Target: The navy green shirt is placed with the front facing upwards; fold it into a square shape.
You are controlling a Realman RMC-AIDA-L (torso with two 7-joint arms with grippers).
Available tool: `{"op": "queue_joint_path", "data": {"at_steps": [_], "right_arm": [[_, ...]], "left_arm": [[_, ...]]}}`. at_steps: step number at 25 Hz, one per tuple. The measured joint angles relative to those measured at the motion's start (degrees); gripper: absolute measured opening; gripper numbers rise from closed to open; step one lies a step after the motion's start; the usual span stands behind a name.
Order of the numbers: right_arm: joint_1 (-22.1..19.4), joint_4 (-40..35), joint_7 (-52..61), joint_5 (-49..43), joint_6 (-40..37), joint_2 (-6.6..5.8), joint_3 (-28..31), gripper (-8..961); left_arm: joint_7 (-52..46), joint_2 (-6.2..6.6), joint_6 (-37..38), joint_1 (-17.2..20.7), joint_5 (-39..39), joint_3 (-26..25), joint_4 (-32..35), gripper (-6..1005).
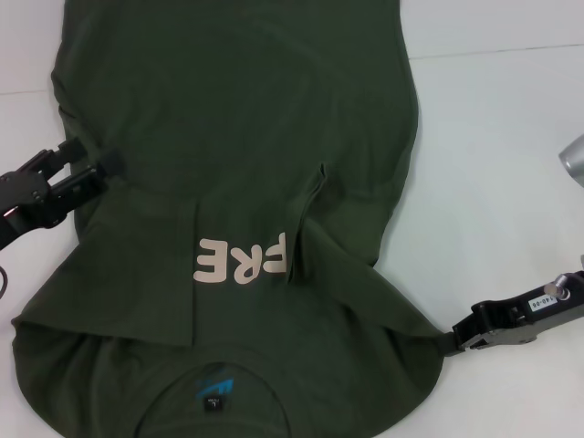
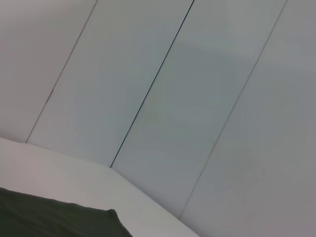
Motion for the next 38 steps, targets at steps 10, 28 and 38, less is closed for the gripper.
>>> {"op": "queue_joint_path", "data": {"at_steps": [10,28,38], "right_arm": [[-3.6,0.0,-5.2,0.2,-1.8,-0.12,6.6,27],[-3.9,0.4,-8.1,0.7,-2.5,-0.33,10.4,27],[-4.3,0.2,-8.2,1.7,-2.4,-0.59,10.6,28]], "left_arm": [[-0.4,0.13,0.3,-0.3,0.0,-0.3,0.0,904],[-10.3,2.75,3.1,0.9,4.4,0.2,1.9,903],[-21.1,4.09,2.4,1.3,16.5,-0.9,8.7,903]]}}
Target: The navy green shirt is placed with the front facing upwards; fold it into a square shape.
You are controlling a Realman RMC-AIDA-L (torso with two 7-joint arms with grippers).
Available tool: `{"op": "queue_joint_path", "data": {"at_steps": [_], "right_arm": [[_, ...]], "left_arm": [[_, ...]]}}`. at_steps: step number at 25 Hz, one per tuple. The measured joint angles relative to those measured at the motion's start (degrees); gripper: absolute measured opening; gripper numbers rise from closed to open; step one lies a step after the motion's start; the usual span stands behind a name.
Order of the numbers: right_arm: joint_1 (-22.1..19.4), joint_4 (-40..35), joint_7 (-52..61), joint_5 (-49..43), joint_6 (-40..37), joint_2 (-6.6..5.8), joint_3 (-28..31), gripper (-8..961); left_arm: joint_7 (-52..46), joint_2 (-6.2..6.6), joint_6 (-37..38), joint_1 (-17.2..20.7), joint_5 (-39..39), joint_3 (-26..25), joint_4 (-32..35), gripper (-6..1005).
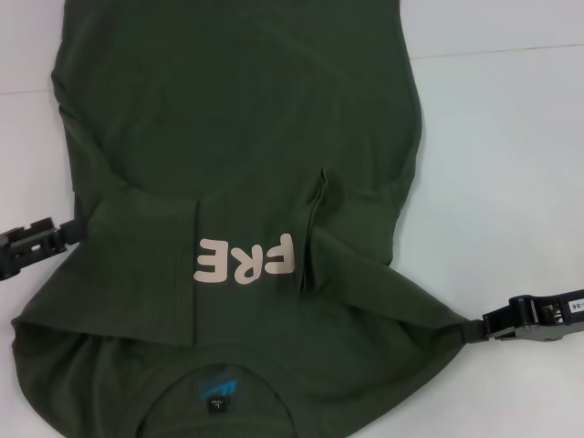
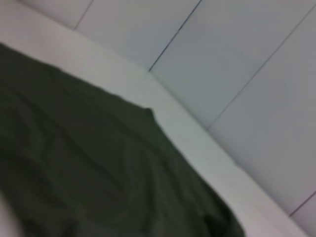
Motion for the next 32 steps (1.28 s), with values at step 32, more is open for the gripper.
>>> {"op": "queue_joint_path", "data": {"at_steps": [32], "right_arm": [[0.8,0.0,0.4,0.4,0.0,-0.47,0.0,28]], "left_arm": [[-7.5,3.01,-1.7,0.5,17.7,-6.1,2.3,904]]}}
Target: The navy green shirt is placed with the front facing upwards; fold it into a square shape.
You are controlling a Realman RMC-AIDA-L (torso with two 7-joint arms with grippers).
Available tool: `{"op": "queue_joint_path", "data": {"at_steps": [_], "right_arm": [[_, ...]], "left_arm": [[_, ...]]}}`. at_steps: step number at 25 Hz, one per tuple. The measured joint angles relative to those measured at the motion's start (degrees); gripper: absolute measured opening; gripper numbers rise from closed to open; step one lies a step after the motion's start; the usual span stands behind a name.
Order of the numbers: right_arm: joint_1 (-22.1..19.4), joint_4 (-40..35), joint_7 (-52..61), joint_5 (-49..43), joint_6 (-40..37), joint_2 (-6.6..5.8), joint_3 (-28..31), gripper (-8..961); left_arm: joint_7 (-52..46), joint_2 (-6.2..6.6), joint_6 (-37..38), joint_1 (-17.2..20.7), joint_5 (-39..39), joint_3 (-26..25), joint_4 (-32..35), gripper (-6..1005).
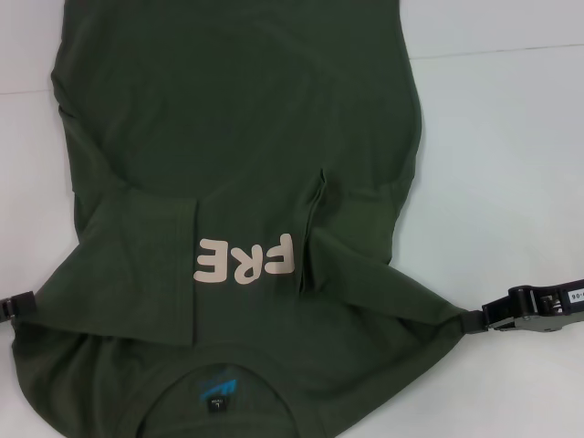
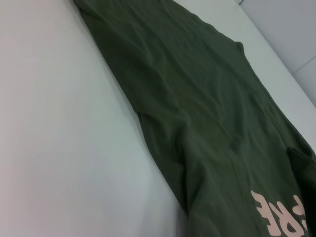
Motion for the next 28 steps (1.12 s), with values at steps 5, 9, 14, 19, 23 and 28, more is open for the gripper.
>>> {"op": "queue_joint_path", "data": {"at_steps": [5,9,14,19,23,28], "right_arm": [[0.0,0.0,-0.2,0.0,0.0,0.11,0.0,28],[-0.3,-0.1,-0.3,0.0,0.0,0.28,0.0,28],[-0.5,-0.1,-0.3,0.0,-0.2,0.43,0.0,29],[-0.5,-0.1,-0.3,0.0,-0.4,0.47,0.0,29],[-0.5,-0.1,-0.3,0.1,-0.4,0.49,0.0,29],[-0.3,-0.1,-0.3,0.1,-0.3,0.56,0.0,29]], "left_arm": [[0.4,-0.05,2.3,-0.3,0.0,0.5,-0.5,901],[0.7,-0.02,4.7,-0.5,0.0,1.3,-0.7,899],[0.8,-0.42,5.3,-1.0,0.0,4.4,-2.5,900],[1.4,-0.58,4.8,-2.2,-0.1,7.0,-5.1,900],[1.8,-0.85,5.1,-3.1,-0.3,7.5,-5.6,899],[3.2,-0.81,3.8,-3.1,-1.6,6.1,-5.5,899]]}}
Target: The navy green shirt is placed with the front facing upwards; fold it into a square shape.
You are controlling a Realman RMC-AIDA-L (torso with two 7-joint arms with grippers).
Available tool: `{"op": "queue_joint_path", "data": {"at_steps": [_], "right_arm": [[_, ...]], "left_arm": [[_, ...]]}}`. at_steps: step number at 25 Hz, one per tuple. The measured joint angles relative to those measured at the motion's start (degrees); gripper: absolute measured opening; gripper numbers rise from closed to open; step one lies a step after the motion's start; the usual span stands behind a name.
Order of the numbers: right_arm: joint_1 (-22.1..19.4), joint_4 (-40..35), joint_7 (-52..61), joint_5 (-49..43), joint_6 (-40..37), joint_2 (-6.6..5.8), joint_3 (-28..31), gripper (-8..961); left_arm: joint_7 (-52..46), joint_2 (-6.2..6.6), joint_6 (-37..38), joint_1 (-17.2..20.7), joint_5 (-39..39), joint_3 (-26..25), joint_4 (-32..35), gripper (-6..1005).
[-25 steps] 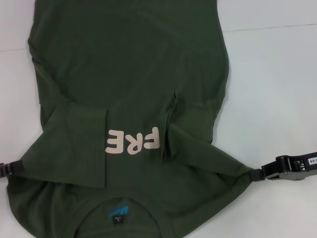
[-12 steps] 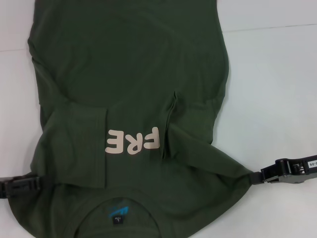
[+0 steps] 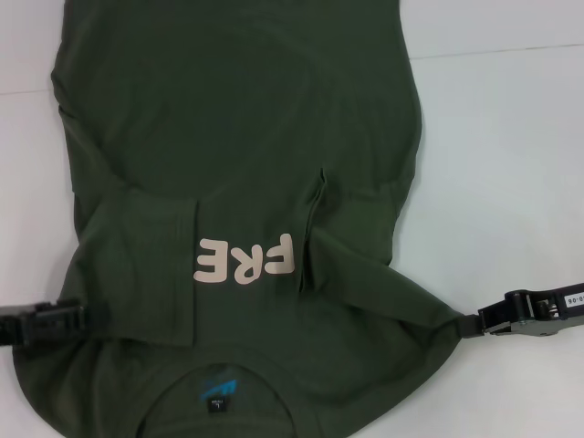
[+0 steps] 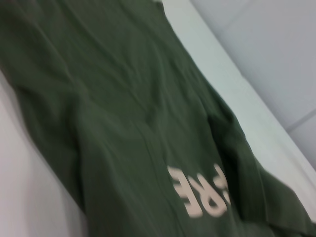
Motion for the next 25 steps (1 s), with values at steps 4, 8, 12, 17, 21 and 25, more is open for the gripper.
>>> {"op": "queue_joint_path", "data": {"at_steps": [4,8,12,17,21,25], "right_arm": [[0.1,0.0,0.0,0.0,0.2,0.04,0.0,29],[0.1,0.2,0.0,0.0,0.3,0.03,0.0,29],[0.1,0.3,0.0,0.0,0.4,0.0,0.0,28],[0.0,0.3,0.0,0.0,0.4,-0.09,0.0,27],[0.1,0.4,-0.1,0.0,0.3,0.01,0.0,27],[0.3,0.3,-0.1,0.0,0.3,0.1,0.0,27]], "left_arm": [[1.0,0.26,-0.5,0.3,-1.6,-1.7,0.3,899],[1.5,0.5,-1.0,0.4,-1.7,-3.4,0.8,900],[1.3,0.73,-1.6,1.0,-1.3,-3.7,1.8,897],[1.0,0.75,-3.3,2.2,-1.2,-4.0,3.1,889],[0.9,0.69,-4.3,2.4,0.4,-4.0,3.1,883],[0.2,0.71,-4.5,2.1,2.6,-3.9,3.0,877]]}}
